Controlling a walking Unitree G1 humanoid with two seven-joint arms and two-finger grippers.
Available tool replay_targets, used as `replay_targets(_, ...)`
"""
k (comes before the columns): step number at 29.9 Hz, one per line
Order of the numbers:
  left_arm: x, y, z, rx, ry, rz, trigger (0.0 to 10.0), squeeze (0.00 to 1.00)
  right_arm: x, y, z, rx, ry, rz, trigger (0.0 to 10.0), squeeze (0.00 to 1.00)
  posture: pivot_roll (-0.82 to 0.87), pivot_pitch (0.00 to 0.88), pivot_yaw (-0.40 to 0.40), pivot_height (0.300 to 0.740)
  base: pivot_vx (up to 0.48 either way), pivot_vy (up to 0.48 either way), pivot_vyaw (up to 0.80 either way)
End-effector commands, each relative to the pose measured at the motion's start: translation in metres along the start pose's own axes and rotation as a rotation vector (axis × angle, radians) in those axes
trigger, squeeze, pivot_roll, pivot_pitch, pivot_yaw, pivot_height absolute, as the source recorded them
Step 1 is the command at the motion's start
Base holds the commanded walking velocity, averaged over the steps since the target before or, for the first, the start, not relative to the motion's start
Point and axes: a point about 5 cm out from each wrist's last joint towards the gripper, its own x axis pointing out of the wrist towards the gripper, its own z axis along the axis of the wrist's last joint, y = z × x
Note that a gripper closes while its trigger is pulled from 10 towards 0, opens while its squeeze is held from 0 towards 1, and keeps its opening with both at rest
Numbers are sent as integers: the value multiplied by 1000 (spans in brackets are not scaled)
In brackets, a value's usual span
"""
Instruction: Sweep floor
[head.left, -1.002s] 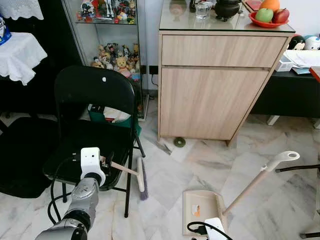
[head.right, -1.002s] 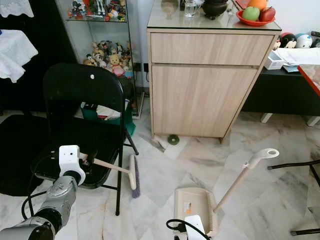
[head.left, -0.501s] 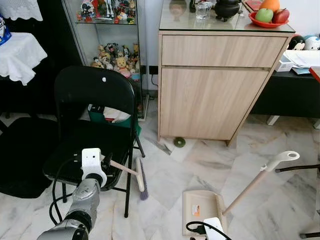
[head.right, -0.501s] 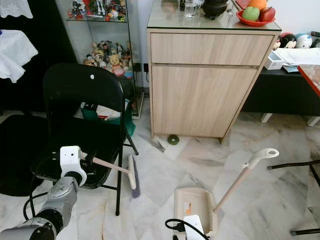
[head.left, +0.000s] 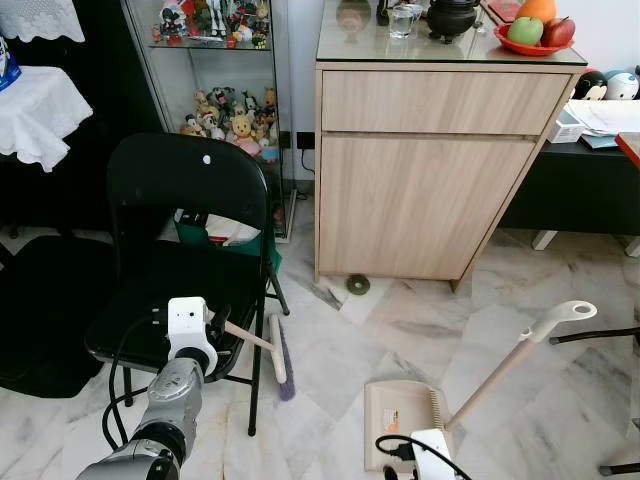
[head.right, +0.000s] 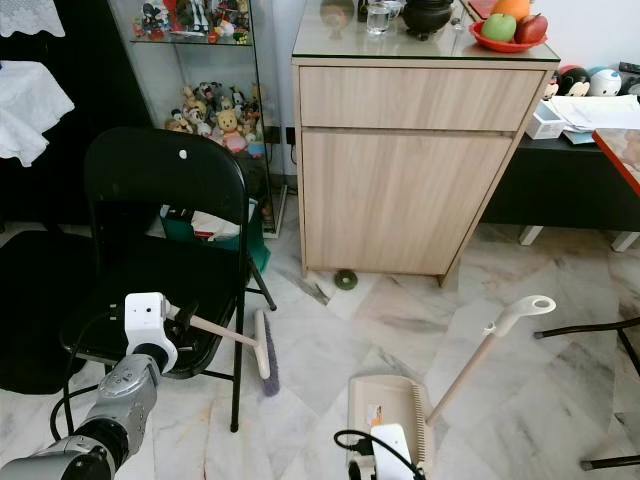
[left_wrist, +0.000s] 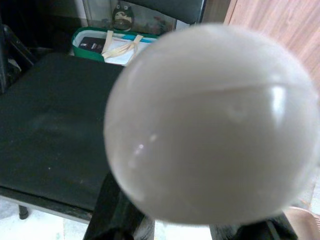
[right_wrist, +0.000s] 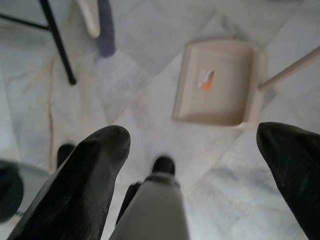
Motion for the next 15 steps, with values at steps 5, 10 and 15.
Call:
replay_targets(5,-16,11,-24,2,63,33,10000,0,1,-20,31,13,-182,-100,10000,686,-45,27,18,740,0,0,0)
replay_targets(10,-19,15,-28,6,78,44,10000,0,-3,-35,56,7,-343,-186,10000,890,-59,26,21,740,0,0,0)
replay_targets(15,-19,18,-25,28,71,36,10000,0,-10,-40,77,17,-482,-227,10000,0,-64,28,23,740,0,0,0)
